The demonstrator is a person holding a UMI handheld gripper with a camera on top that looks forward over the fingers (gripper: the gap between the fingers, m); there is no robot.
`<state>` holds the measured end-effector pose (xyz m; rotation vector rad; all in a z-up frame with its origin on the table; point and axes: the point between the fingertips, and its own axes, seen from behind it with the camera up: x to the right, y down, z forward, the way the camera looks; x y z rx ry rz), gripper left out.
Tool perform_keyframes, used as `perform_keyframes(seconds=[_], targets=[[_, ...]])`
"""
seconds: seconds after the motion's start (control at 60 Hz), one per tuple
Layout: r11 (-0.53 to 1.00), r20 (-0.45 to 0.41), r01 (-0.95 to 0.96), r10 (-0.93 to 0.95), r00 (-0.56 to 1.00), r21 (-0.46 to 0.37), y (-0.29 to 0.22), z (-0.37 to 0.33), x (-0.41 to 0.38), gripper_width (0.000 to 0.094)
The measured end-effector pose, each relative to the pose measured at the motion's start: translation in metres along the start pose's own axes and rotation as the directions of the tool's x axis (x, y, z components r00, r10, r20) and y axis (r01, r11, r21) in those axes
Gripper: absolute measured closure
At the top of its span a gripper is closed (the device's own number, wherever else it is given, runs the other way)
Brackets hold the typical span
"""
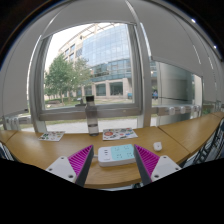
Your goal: Unplug charger
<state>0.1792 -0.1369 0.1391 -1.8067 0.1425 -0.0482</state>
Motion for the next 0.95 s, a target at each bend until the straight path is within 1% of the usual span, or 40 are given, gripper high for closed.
perform_keyframes(seconds=[0.183,0.35,0.4,0.483,0.683,0.833,0.95], targets=[[0.992,0.112,0.024,-0.01,0.994,-0.124,0.068,-0.03,-0.097,0.0115],[0.98,0.181,0.069,-0.035,0.983,-0.186,0.104,-0.052,-0.156,0.0113],[0.978,0.197,0.09,-0.053,0.979,-0.187,0.107,-0.058,-0.167,0.0114],[0.979,0.216,0.115,-0.078,0.973,-0.166,0.103,-0.066,-0.18,0.0113],[0.982,0.221,0.116,-0.082,0.972,-0.146,0.094,-0.075,-0.189,0.0115],[0.982,0.213,0.115,-0.082,0.974,-0.149,0.093,-0.078,-0.189,0.0112],[0.98,0.219,0.107,-0.069,0.973,-0.168,0.096,-0.078,-0.19,0.0113]])
